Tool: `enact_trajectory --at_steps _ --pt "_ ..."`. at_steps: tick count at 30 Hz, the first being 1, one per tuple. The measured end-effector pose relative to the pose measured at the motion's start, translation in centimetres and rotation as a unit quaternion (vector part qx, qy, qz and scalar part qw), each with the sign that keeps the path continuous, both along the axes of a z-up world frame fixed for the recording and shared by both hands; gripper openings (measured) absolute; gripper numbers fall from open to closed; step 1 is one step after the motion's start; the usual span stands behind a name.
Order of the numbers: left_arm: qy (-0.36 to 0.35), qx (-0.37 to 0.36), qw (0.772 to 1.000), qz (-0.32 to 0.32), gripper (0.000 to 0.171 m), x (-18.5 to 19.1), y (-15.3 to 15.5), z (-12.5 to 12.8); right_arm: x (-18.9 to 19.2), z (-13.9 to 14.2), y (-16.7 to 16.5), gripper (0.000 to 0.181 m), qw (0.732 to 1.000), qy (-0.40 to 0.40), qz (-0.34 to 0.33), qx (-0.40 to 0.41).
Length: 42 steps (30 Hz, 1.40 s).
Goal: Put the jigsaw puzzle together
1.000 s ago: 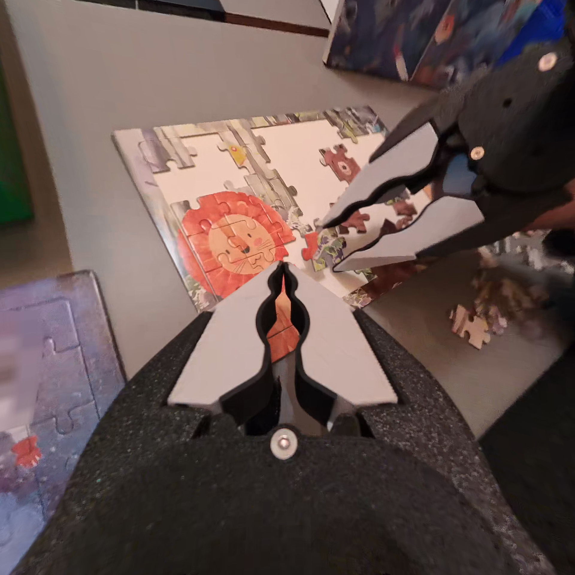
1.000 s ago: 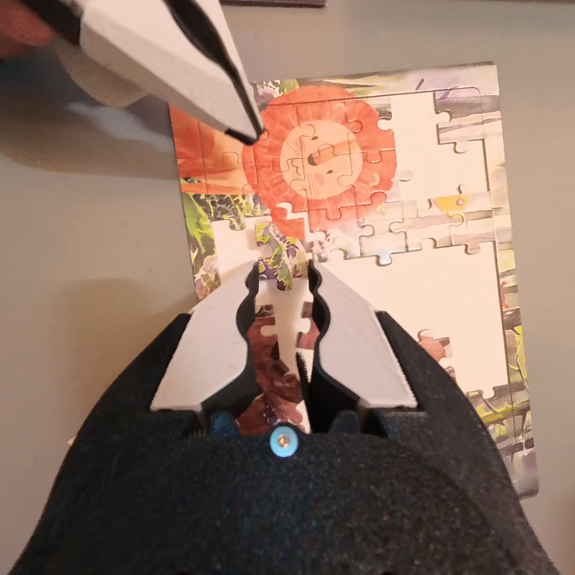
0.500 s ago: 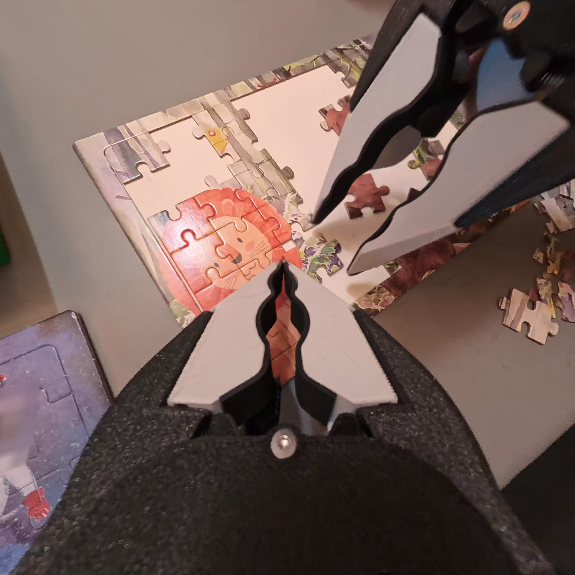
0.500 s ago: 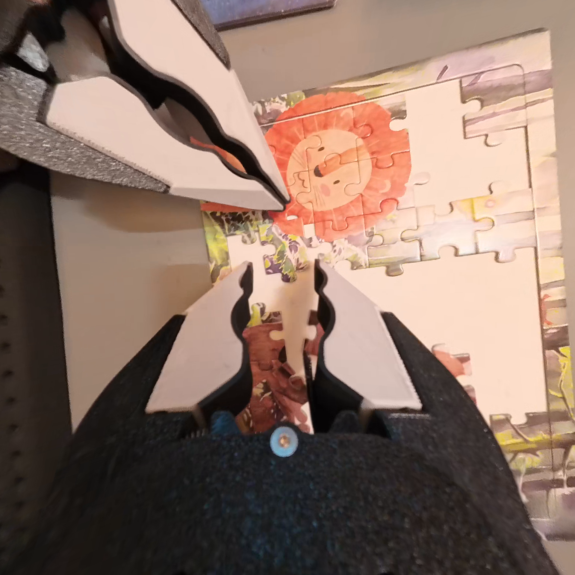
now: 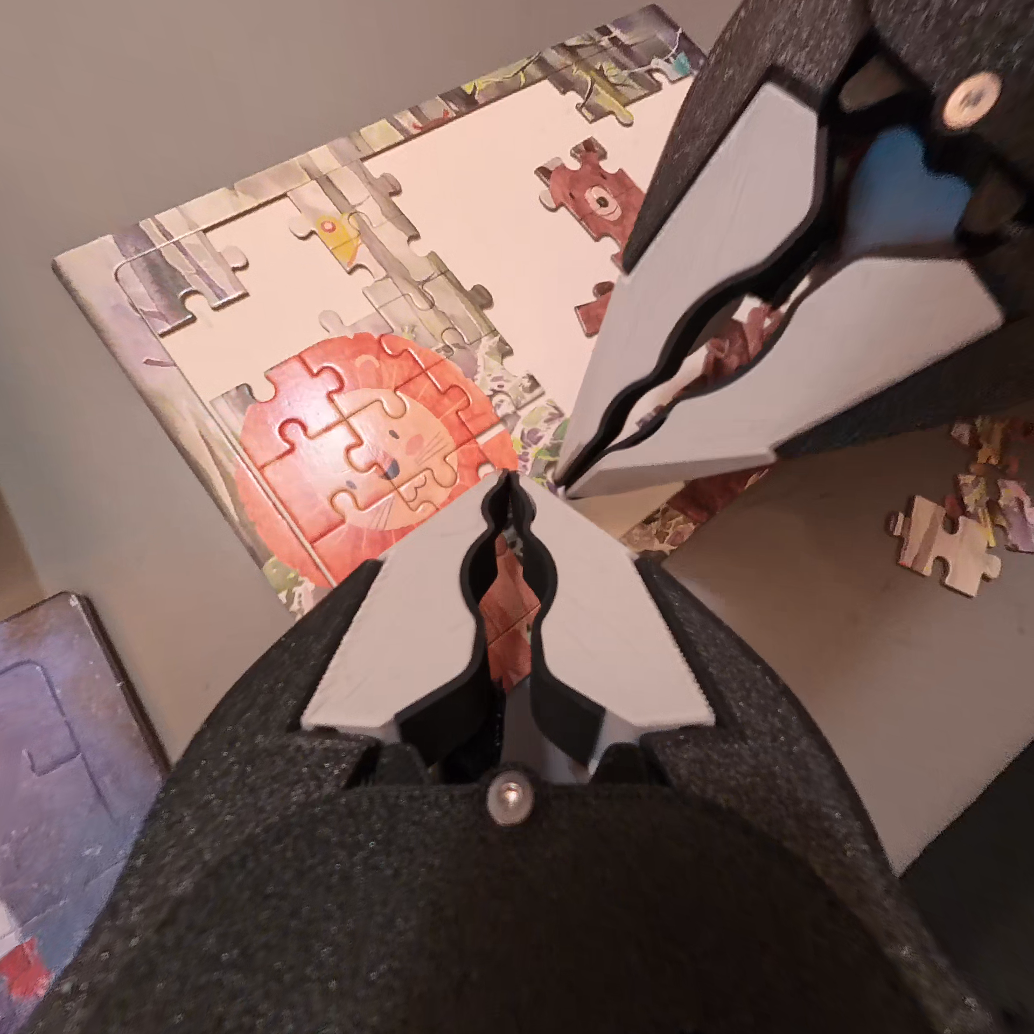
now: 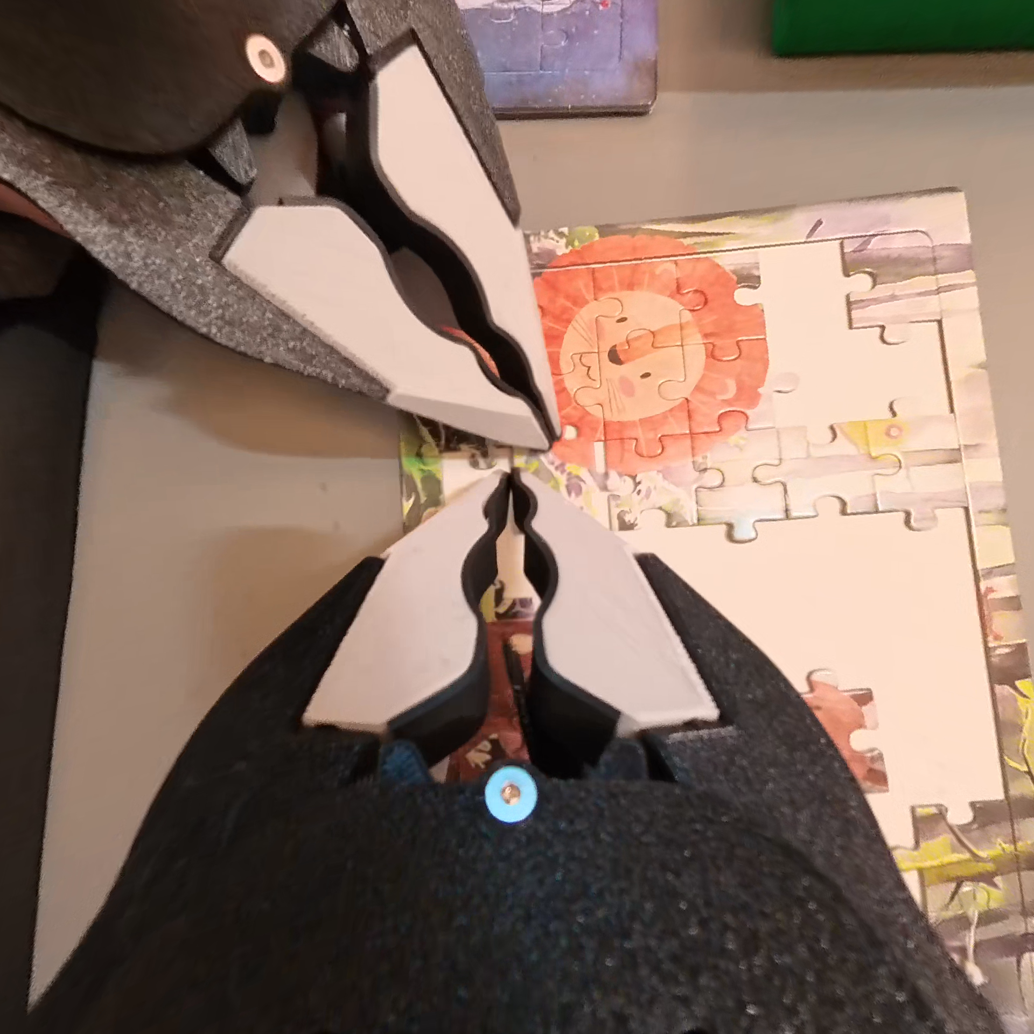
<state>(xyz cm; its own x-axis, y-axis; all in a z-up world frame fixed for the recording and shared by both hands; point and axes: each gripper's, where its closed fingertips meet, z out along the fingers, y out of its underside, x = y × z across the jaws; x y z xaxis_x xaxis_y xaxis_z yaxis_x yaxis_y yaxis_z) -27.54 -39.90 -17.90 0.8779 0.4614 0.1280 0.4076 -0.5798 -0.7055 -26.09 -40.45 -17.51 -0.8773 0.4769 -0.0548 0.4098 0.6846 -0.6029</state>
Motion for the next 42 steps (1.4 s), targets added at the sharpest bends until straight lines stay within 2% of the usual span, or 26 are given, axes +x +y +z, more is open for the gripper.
enact_trajectory --at_steps 5,10,17,25,28,30,32,39,42 --pt "-0.004 0.014 1.0 0.018 0.0 -0.6 -0.2 0.6 -0.9 -0.5 -0.1 0.0 1.0 0.02 -0.014 0.012" --pt "0.027 -0.012 0.998 0.054 0.0 -1.6 -2.6 0.6 -1.2 0.1 0.4 0.0 1.0 0.021 -0.023 -0.001" --pt "0.067 -0.056 0.991 0.097 0.0 -3.0 -4.7 0.2 -2.3 -0.4 1.3 0.0 0.998 0.035 -0.037 0.026" --pt "0.055 -0.05 0.992 0.106 0.0 -3.1 -4.9 -0.2 -2.4 -0.6 0.8 0.0 0.998 0.036 -0.026 0.034" --pt "0.065 -0.028 0.993 0.095 0.0 -2.9 -4.1 0.6 -2.5 0.0 0.9 0.0 0.999 0.034 -0.032 0.015" --pt "0.078 0.005 0.995 0.061 0.0 -2.0 -2.3 2.0 -3.1 1.9 1.4 0.0 0.997 0.042 -0.052 -0.024" --pt "0.086 0.007 0.996 0.03 0.0 -1.1 -0.8 2.6 -3.2 3.0 2.3 0.0 0.996 0.023 -0.069 -0.047" --pt "0.044 -0.025 0.999 0.02 0.0 -0.9 0.3 -0.2 -1.3 -0.8 2.4 0.0 0.999 -0.012 -0.039 0.01" --pt "0.054 -0.029 0.998 0.015 0.0 -0.9 0.2 0.0 -1.5 -0.6 2.3 0.0 0.999 -0.011 -0.04 0.005"
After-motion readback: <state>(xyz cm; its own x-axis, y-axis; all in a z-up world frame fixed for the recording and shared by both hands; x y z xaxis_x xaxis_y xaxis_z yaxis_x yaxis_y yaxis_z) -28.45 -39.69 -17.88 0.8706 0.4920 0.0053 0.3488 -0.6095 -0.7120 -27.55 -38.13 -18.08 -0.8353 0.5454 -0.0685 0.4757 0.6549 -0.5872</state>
